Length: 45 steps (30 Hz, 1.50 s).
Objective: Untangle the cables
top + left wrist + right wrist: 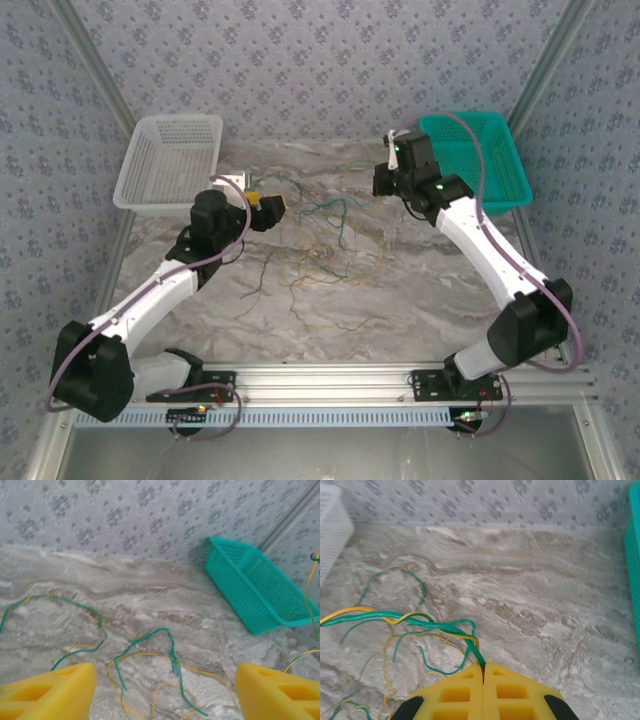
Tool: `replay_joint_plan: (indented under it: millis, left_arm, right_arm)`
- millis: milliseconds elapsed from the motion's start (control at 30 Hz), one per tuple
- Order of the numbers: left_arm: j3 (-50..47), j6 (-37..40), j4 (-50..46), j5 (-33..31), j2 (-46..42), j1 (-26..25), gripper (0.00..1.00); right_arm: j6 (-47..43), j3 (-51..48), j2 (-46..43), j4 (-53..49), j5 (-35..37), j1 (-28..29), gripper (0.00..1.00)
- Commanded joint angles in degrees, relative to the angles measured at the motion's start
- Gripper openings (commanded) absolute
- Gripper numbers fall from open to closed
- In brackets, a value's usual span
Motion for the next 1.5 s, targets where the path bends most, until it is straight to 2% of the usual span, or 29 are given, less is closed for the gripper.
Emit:
replay_joint_plan:
  millis: [0, 200, 333, 467, 600, 733, 867, 1000, 1100, 1267, 1367, 1467]
  left_arm:
    - [-0.2, 1.4, 6.6, 7.3, -1.5, 0.5, 0.74]
    - [-1.5, 0.3, 16.4, 17.8, -2.2, 1.4, 0.74]
    - [-0.1, 0.3, 19.5, 27.0, -1.6, 1.3, 0.75]
    - [1.1, 1.2, 20.1, 32.7, -0.9, 0.1, 0.76]
    - [2.4, 5.3, 16.3, 33.1, -0.9, -1.8, 0.78]
    - [1.3, 3.6, 19.4, 32.0, -2.0, -1.4, 0.77]
    - [1.4, -1.1, 22.4, 33.8, -1.6, 1.5, 0.75]
    - [3.6, 3.0, 15.6, 34.3, -0.4, 1.3, 0.77]
    - [2.0, 3.5, 18.3, 34.4, -0.7, 1.0, 0.78]
    - [3.1, 3.9, 16.7, 35.3, -0.5, 0.5, 0.79]
    - [5.3, 12.4, 7.1, 32.6, -0.6, -3.3, 0.81]
    - [4.5, 14.6, 7.8, 31.1, -0.4, -5.6, 0.83]
  right_arm:
    - [-5.0, -1.1, -3.9, 4.0, -6.4, 1.1, 0.0]
    - [-11.7, -5.2, -7.9, 8.7, -17.2, 2.0, 0.0]
    - [-11.9, -5.8, -7.4, 9.4, -15.2, 2.6, 0.0]
    - [-12.3, -6.8, -7.2, 11.0, -14.3, 4.9, 0.0]
    - [-13.1, -7.4, -6.5, 11.3, -10.9, 6.9, 0.0]
    - [-14.6, -7.5, -5.3, 10.4, -5.9, 8.8, 0.0]
    - [-14.5, -7.8, -4.3, 10.3, -1.1, 10.0, 0.0]
    - [-12.4, -8.3, -4.1, 11.2, -2.2, 10.0, 0.0]
    - [-11.8, -8.6, -3.8, 11.9, -1.8, 10.1, 0.0]
    - [-10.9, -8.4, -3.2, 11.3, 0.1, 10.0, 0.0]
    - [-9.5, -8.4, -2.8, 11.2, 0.0, 9.9, 0.0]
    - [-8.2, -8.8, -2.5, 11.7, -0.9, 9.6, 0.0]
